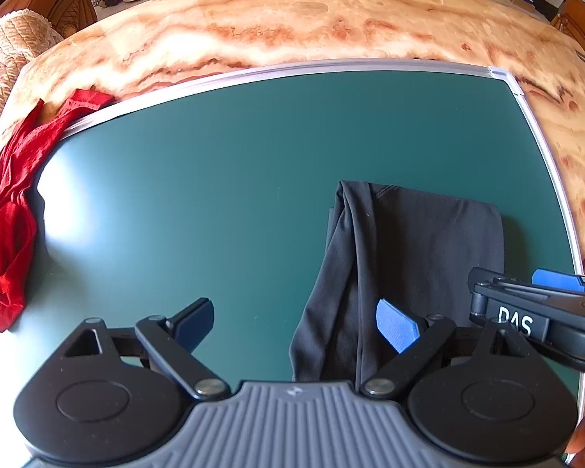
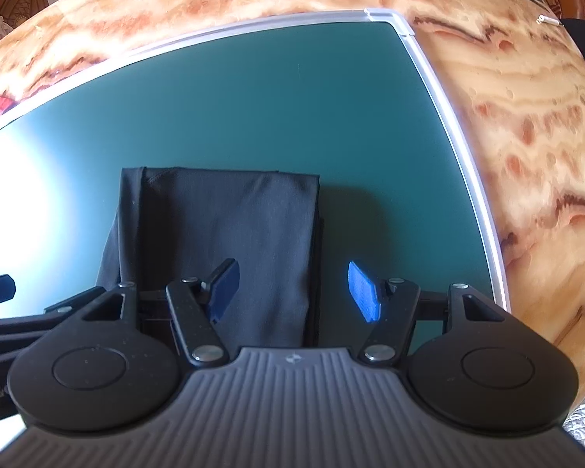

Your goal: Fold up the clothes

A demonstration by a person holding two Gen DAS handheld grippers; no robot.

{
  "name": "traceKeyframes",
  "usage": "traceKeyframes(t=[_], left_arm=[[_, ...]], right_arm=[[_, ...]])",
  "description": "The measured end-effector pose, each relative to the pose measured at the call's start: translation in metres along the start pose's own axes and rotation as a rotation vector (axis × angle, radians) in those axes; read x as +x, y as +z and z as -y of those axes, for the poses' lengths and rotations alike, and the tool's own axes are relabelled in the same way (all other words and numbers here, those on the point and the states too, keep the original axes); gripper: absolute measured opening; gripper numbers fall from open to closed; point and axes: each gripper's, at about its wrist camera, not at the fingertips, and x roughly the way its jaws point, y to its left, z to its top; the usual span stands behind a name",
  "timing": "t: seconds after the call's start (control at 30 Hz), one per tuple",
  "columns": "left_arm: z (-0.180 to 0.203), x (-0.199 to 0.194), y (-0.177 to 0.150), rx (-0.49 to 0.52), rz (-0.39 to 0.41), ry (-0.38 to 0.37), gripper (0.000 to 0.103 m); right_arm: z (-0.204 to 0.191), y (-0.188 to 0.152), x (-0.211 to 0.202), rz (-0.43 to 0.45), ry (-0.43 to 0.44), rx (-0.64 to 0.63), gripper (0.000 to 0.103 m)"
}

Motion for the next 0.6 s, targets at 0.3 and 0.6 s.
traceKeyframes(t=[0.3,0.6], left_arm=[[0.0,-0.004,-0.007,0.02,0.013,0.001,0.094],[-0.001,-0.011,-0.025,0.033,0.037,-0.002,0.094]], right_arm=[[-0.001,-0.012,-0.003,0.0,0.009,-0.005,0.07],[-0.005,-0.031,-0.007,0.011,0.014,-0.012,0.07]])
